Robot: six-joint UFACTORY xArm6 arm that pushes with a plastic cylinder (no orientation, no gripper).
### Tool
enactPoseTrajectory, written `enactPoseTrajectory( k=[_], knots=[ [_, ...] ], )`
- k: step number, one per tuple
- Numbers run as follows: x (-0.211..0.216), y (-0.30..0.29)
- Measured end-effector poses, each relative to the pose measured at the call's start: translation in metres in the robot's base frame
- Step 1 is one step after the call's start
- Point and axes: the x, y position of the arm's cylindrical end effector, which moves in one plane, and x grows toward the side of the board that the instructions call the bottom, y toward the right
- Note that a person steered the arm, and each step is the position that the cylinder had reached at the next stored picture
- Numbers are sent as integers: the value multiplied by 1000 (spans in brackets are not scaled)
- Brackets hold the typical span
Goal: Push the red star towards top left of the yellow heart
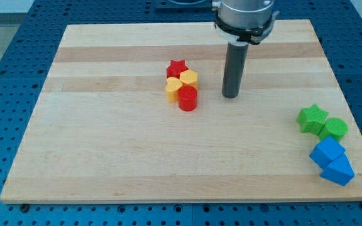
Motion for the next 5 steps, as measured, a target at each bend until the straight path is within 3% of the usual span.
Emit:
enactPoseTrajectory(
  k=[5],
  knots=[
    [-67,-51]
  ],
)
